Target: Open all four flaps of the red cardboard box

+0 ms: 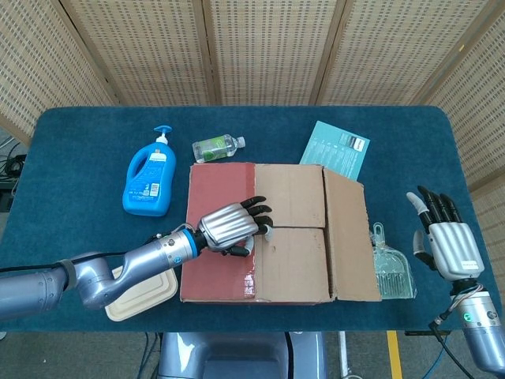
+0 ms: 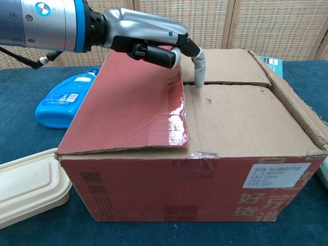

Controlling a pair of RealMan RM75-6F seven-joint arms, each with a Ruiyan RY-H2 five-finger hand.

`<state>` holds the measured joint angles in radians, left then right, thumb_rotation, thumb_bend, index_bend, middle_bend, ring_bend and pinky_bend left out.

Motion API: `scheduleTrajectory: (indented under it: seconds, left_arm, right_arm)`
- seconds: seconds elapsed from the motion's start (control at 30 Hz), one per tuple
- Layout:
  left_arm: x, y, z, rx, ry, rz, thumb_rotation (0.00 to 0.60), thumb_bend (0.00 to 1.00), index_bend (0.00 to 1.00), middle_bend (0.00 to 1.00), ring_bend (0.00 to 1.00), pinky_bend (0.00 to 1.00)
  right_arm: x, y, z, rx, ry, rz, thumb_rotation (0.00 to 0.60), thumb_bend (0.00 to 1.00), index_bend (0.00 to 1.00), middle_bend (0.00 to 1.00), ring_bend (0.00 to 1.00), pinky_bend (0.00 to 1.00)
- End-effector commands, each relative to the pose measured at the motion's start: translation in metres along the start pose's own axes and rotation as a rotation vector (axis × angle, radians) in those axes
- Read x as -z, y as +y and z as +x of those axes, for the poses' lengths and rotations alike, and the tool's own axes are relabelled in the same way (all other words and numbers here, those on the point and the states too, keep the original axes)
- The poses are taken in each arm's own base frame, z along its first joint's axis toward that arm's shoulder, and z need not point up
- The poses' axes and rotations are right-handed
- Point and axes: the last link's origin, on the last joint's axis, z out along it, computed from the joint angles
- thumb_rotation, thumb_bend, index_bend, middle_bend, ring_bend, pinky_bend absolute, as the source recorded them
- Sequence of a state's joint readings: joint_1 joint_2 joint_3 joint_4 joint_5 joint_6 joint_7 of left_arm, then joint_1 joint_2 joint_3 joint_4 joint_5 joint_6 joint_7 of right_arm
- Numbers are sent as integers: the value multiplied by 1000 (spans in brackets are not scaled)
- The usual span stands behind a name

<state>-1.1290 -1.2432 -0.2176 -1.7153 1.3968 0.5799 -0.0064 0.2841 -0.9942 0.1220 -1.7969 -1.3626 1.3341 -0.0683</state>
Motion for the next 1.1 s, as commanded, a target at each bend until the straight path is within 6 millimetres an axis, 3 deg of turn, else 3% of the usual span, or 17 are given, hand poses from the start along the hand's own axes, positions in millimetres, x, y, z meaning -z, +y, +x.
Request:
scheduleTrajectory:
  seconds: [0.03, 0.6, 1.1]
  left_arm:
    - [0, -2, -2, -11, 1, 15, 100, 1000, 373, 296, 124, 0]
    - [5, -10, -5, -58, 27, 60, 99, 1000, 442, 373, 174, 0]
    - [39, -24, 23, -80, 118, 115, 98, 1000, 450, 430, 226, 0]
  right_arm:
    - [0, 0, 1, -2, 2, -1, 600, 775, 0, 0, 0, 0]
    - [1, 2, 1, -13, 9, -3, 600, 775, 0, 0, 0, 0]
    - [-5, -2, 2, -20, 11, 12, 600, 775, 0, 0, 0, 0]
